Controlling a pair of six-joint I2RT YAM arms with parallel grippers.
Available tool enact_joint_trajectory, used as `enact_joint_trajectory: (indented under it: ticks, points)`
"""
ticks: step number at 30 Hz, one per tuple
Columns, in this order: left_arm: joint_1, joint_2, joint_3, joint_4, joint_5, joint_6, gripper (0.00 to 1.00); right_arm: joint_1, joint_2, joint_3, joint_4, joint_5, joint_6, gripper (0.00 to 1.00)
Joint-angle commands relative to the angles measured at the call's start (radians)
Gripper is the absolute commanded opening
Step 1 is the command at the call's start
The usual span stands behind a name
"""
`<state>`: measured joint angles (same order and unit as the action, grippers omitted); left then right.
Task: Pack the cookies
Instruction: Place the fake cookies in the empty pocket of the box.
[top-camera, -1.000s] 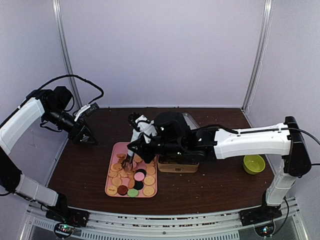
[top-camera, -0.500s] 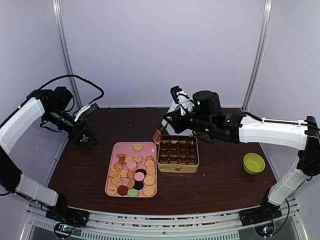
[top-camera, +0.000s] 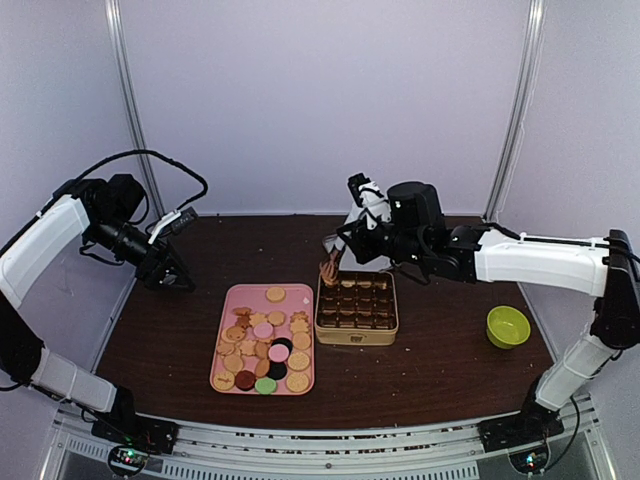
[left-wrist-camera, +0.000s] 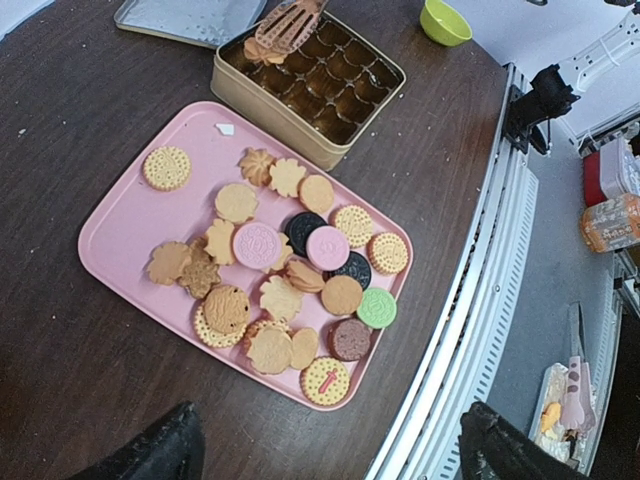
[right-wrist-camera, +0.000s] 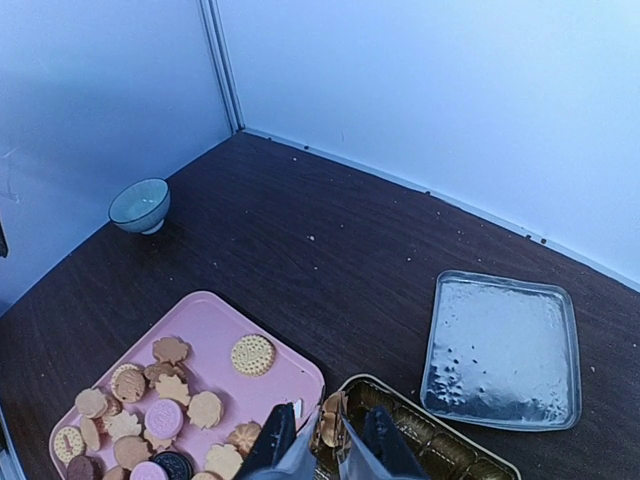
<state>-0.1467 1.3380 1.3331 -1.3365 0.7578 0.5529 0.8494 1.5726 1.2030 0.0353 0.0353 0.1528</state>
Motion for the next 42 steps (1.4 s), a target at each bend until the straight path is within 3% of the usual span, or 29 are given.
enact_joint_trajectory:
  ticks: [1, 42]
  points:
    - [0.003, 0.011, 0.01, -0.006, 0.025, 0.018, 0.91, -0.018, 0.038, 0.023, 0.038, 0.02, -0.024, 0.0]
    - [0.003, 0.03, 0.012, -0.049, 0.058, 0.048, 0.89, -0.058, 0.156, 0.12, 0.027, -0.036, -0.061, 0.0]
